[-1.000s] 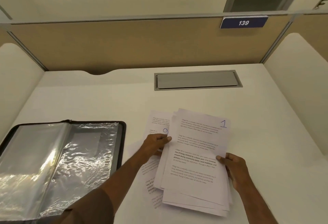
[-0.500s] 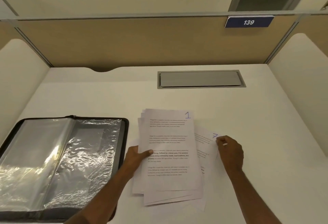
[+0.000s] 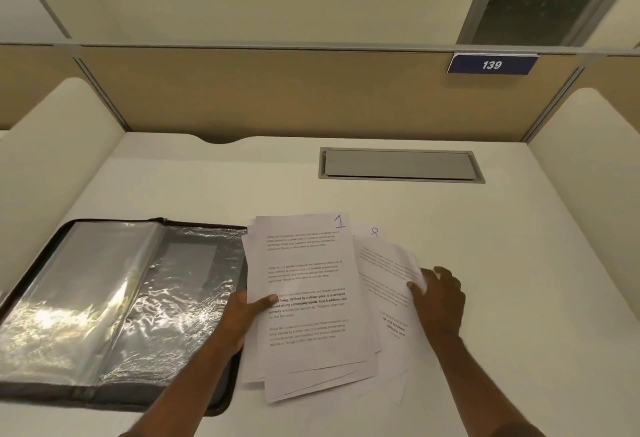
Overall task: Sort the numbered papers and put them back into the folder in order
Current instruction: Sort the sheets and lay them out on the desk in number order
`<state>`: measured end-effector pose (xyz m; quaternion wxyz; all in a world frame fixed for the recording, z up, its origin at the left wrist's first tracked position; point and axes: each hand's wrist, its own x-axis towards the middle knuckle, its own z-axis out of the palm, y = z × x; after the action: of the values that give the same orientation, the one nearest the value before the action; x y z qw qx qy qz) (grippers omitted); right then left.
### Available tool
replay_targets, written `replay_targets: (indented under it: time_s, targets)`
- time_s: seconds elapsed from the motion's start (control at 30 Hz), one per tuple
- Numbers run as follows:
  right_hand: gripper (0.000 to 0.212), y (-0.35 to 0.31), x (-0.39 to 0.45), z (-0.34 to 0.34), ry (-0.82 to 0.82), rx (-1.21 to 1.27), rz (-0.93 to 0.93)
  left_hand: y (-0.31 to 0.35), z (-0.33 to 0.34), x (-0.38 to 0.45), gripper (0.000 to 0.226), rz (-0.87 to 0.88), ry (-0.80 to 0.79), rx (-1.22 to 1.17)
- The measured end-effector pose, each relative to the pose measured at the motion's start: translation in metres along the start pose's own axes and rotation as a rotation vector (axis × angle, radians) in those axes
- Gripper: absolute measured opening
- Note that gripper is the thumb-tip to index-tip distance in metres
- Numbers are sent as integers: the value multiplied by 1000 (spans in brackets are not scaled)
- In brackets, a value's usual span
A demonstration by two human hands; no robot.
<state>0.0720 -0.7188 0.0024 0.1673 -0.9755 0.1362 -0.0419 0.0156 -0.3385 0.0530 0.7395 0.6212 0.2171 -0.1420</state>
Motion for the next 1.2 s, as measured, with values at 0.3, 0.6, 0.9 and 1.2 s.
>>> replay_targets:
  time_s: [0.3, 0.6, 0.9, 1.2]
  targets:
    - [23, -35, -15, -105, 231, 686, -33, 5, -2, -14, 82, 13, -20, -26]
    - [30, -48, 7, -226, 159, 1027, -146, 10, -5, -9, 100, 2, -70, -75]
    - [38, -72, 24, -266, 209, 1193, -242, 23, -7, -14, 105, 25, -85, -243]
    - [28, -115, 8, -206, -223, 936, -352, 42, 0, -19, 89, -1, -186, -375]
